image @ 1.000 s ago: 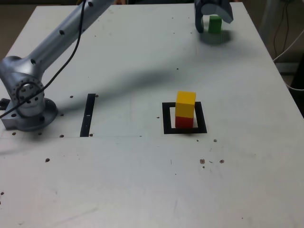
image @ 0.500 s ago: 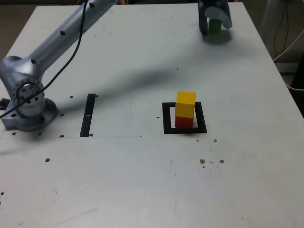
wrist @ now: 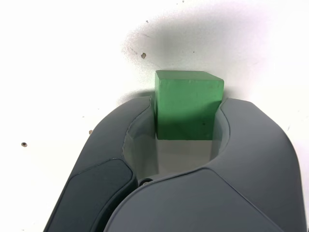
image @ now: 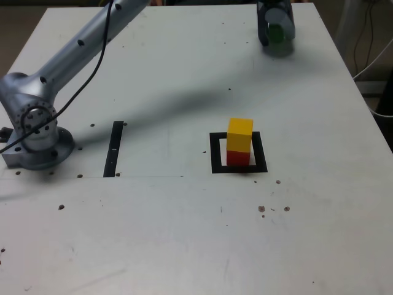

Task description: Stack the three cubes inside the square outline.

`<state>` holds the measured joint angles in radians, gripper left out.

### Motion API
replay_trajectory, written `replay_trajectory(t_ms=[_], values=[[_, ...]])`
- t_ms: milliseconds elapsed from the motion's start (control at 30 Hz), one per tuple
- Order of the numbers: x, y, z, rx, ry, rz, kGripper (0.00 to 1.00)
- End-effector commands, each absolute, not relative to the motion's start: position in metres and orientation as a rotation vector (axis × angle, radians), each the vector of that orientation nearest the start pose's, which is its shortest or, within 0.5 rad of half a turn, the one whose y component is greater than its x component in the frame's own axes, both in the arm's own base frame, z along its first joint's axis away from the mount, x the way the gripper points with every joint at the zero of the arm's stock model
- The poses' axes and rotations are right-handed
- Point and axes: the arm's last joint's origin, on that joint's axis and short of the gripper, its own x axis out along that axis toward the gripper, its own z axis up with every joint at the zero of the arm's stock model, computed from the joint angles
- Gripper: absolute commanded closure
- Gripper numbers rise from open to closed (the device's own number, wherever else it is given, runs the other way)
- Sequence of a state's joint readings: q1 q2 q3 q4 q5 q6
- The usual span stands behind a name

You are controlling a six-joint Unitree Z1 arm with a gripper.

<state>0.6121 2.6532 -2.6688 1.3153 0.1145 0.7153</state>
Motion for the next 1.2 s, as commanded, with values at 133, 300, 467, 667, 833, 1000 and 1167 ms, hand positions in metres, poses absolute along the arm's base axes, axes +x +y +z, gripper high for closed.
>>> replay_trajectory(t_ms=[133,300,467,667,833,1000,1167], values=[[0.453,0.325,0.212,0.270,1.423,0.121,0.81],[0.453,0.323,0.217,0.274,1.423,0.118,0.81],[0.447,0.306,0.245,0.284,1.430,0.102,0.81],[0.431,0.259,0.305,0.302,1.442,0.067,0.80],[0.410,0.192,0.362,0.345,1.434,0.033,0.80],[0.379,0.120,0.396,0.375,1.439,0.004,0.79],[0.335,0.049,0.407,0.391,1.463,0.008,0.78]])
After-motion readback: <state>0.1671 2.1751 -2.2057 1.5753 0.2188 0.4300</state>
